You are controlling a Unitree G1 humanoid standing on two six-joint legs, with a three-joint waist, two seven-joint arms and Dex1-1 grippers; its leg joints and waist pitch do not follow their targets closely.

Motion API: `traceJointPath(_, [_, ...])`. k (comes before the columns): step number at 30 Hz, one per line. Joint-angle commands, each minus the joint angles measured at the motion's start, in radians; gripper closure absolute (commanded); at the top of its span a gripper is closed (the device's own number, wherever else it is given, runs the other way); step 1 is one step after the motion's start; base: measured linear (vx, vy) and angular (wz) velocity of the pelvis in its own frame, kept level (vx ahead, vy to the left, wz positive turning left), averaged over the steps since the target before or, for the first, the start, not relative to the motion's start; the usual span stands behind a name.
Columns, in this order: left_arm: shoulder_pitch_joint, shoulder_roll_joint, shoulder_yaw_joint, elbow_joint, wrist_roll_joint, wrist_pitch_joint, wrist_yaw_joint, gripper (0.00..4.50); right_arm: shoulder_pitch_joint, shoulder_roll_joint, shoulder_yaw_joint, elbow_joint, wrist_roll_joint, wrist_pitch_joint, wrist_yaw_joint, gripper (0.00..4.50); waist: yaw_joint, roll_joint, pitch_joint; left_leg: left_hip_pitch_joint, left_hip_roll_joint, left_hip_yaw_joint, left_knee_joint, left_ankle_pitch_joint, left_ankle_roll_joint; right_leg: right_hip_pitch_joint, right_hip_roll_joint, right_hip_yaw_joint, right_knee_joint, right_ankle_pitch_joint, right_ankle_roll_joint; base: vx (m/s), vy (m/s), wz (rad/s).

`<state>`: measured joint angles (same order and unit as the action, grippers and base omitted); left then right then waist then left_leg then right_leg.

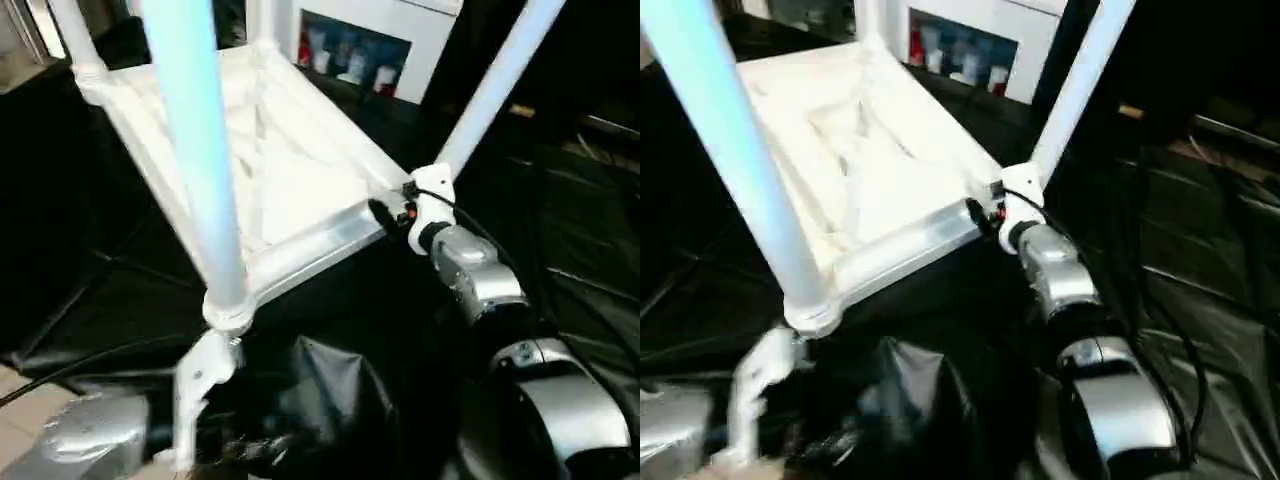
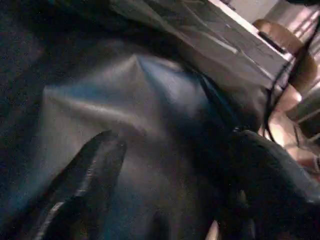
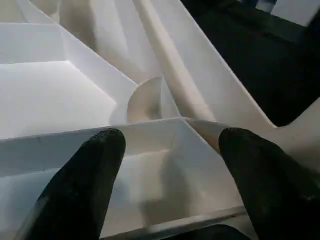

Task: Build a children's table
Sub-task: Rotate leg to tighten, then rotate table base

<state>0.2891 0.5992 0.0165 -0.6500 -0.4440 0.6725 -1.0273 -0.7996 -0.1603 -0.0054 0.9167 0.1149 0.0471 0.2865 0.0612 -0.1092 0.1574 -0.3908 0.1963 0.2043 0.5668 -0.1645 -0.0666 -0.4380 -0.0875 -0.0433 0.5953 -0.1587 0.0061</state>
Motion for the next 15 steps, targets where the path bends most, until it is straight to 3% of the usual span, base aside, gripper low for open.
traceJointPath(1, [0.015,0.018,0.052,-0.017,-0.027,-0.029,-0.024,0.22,-0.004,-0.028,-0.031,0.022,0.012,-0.013,0.025,0.92,-0.004,0.023,-0.049,0.035,0.029,-0.009,-0.074,-0.285,-0.028,0.029,-0.034,0.042,-0.063,-0.289,-0.132,0.000,0.000,0.00])
traceJointPath(2, [0.009,0.034,0.120,-0.004,-0.054,-0.041,-0.023,0.14,0.018,-0.025,-0.018,-0.016,0.030,-0.019,0.114,0.92,-0.005,0.023,-0.053,0.032,0.029,-0.011,-0.074,-0.275,-0.025,0.033,-0.032,0.041,-0.059,-0.275,-0.135,0.000,0.000,0.00])
traceJointPath(4, [-0.002,0.042,0.163,0.005,-0.073,-0.043,-0.022,0.05,0.041,-0.023,-0.008,-0.053,0.041,-0.016,0.178,0.92,-0.006,0.023,-0.053,0.028,0.029,-0.012,-0.074,-0.257,-0.016,0.036,-0.031,0.042,-0.055,-0.237,-0.142,0.000,0.000,0.00])
traceJointPath(5, [-0.011,0.056,0.198,0.018,-0.083,-0.038,-0.027,0.05,0.072,-0.025,0.003,-0.105,0.058,0.010,0.226,0.92,-0.005,0.024,-0.060,0.028,0.028,-0.012,-0.071,-0.234,-0.010,0.041,-0.031,0.042,-0.051,-0.210,-0.145,0.000,0.000,0.00])
traceJointPath(7, [-0.023,0.102,0.271,0.044,-0.099,-0.022,-0.050,0.05,0.160,-0.046,0.036,-0.241,0.093,0.062,0.323,0.92,-0.007,0.023,-0.062,0.025,0.028,-0.013,-0.070,-0.188,0.004,0.044,-0.028,0.041,-0.044,-0.160,-0.155,0.000,0.000,0.00])
traceJointPath(8, [-0.025,0.118,0.291,0.055,-0.105,-0.020,-0.059,0.05,0.187,-0.056,0.046,-0.278,0.100,0.071,0.344,0.92,0.000,0.032,-0.073,0.031,0.028,-0.012,-0.064,-0.156,0.010,0.048,-0.029,0.042,-0.039,-0.120,-0.161,0.000,0.000,0.00])
traceJointPath(10, [-0.029,0.137,0.315,0.076,-0.110,-0.031,-0.072,0.05,0.223,-0.069,0.055,-0.327,0.110,0.083,0.366,0.92,-0.001,0.033,-0.076,0.027,0.027,-0.012,-0.064,-0.128,0.011,0.052,-0.024,0.040,-0.036,-0.085,-0.179,0.000,0.000,0.00])
traceJointPath(11, [-0.034,0.146,0.327,0.092,-0.111,-0.038,-0.077,0.05,0.249,-0.080,0.061,-0.362,0.116,0.095,0.380,0.92,0.001,0.040,-0.079,0.034,0.028,-0.009,-0.061,-0.130,0.009,0.048,-0.024,0.042,-0.034,-0.070,-0.194,0.000,0.000,0.00])
traceJointPath(15, [-0.062,0.163,0.354,0.144,-0.122,-0.060,-0.082,0.05,0.335,-0.116,0.066,-0.486,0.133,0.141,0.429,0.92,0.008,0.038,-0.080,0.036,0.027,-0.007,-0.061,-0.147,0.008,0.052,-0.023,0.044,-0.036,-0.063,-0.213,0.000,0.000,0.00])
